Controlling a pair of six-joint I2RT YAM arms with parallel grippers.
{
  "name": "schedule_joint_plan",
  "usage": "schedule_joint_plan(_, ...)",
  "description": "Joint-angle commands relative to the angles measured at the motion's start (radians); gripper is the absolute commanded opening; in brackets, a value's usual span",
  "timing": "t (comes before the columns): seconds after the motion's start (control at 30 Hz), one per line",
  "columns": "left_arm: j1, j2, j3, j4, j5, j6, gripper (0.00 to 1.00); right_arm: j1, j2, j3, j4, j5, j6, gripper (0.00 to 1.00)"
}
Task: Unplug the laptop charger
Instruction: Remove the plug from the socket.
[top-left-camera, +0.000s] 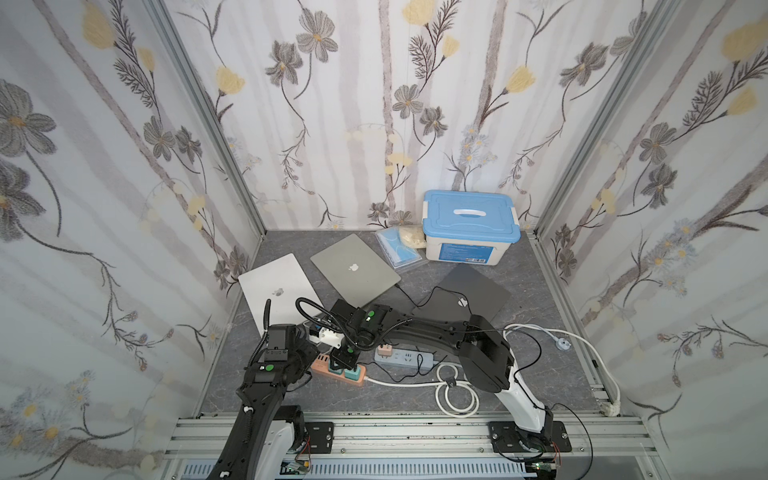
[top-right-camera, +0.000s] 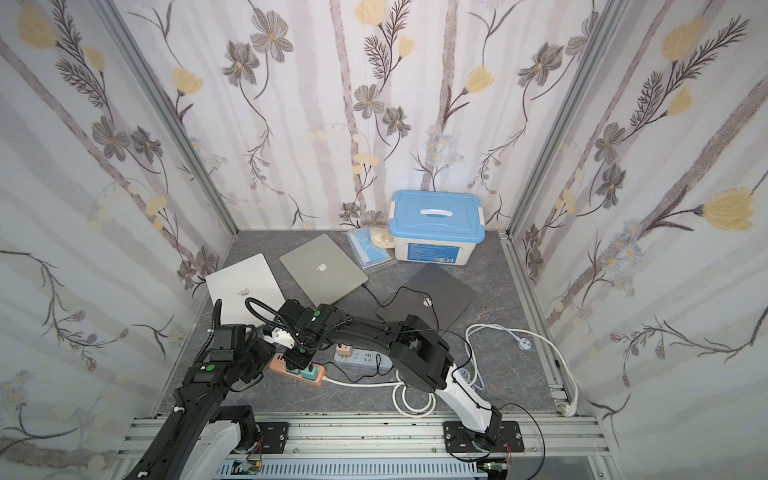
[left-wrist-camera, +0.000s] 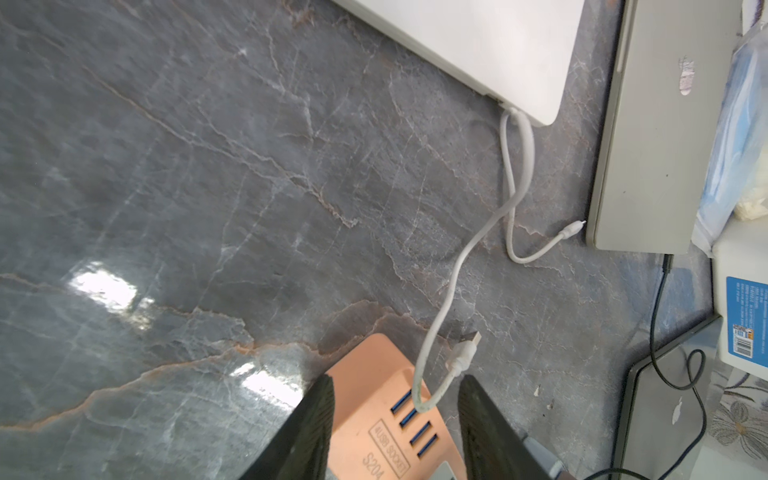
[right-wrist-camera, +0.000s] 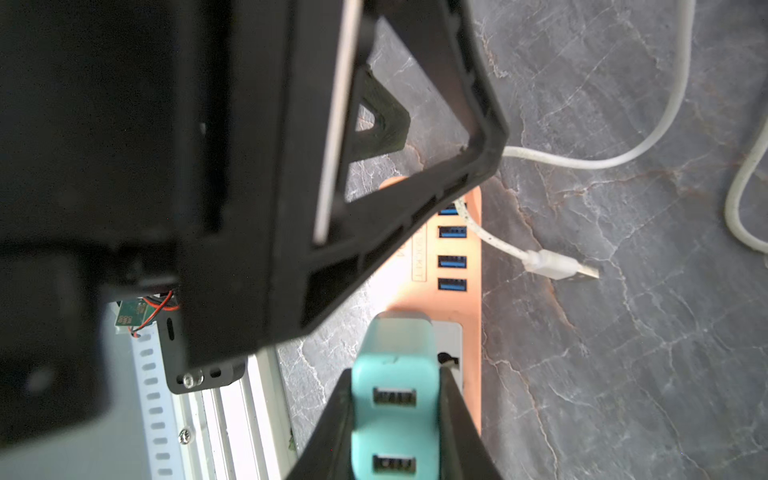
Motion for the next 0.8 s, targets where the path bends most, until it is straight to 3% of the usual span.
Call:
schedule_joint_plan(0.0, 0.001, 0.030, -0.006, 0.060, 0.050, 0.019, 0.53, -0.026, -0.023, -0.027, 0.049, 0.055, 0.008, 0.20)
schedule_joint_plan(0.2, -0.038, 0.117, 0.009, 0.121, 0.077, 0.043, 0.55, -0.059, -0.028, -0.048, 0.038, 0.089, -0.012, 0.17)
schedule_joint_plan(0.37, -0.084, 0.186, 0.030, 0.136, 0.048, 0.078, 0.64, -0.063, -0.033, -0.059, 0.034, 0.095, -0.019, 0.16)
schedule_joint_plan(0.77, -0.100, 0.276, -0.011, 0.178, -0.004, 0.094, 0.64, -0.058, -0.045, -0.056, 0.045, 0.098, -0.024, 0.10)
